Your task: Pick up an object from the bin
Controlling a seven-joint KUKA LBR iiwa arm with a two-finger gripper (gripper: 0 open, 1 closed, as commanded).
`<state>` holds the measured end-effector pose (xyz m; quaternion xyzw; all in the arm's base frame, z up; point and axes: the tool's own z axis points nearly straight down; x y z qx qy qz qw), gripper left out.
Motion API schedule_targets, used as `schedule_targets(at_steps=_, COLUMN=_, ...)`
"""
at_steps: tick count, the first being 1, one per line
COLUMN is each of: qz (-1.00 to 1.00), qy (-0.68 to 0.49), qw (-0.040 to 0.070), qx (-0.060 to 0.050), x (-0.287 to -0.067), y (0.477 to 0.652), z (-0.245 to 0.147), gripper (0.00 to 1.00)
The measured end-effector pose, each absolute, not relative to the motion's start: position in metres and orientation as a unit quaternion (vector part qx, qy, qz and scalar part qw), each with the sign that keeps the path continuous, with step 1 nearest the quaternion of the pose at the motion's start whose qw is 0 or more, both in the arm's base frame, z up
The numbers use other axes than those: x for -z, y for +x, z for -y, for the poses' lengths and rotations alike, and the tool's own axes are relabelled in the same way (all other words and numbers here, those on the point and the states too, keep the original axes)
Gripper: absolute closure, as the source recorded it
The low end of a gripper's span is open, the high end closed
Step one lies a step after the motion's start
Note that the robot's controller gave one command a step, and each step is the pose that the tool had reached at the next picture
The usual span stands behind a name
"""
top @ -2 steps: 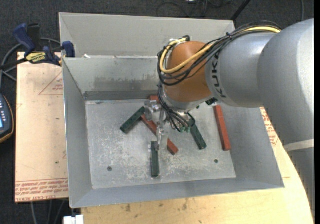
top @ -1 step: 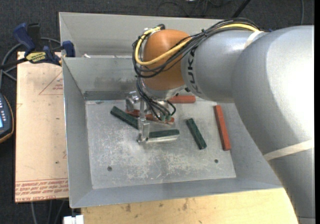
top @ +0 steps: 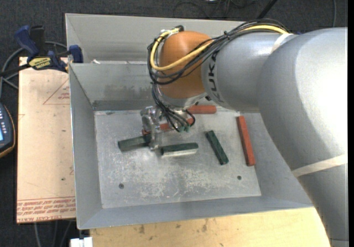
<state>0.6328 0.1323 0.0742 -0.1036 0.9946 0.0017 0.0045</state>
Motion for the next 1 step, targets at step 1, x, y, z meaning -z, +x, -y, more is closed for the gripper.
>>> schedule_targets(at_steps=1, qz=-0.991, qy=-0.133, qw=0.006, qx=-0.001, x=-0.2158, y=0.6061, z=-0.1412, gripper=1.00)
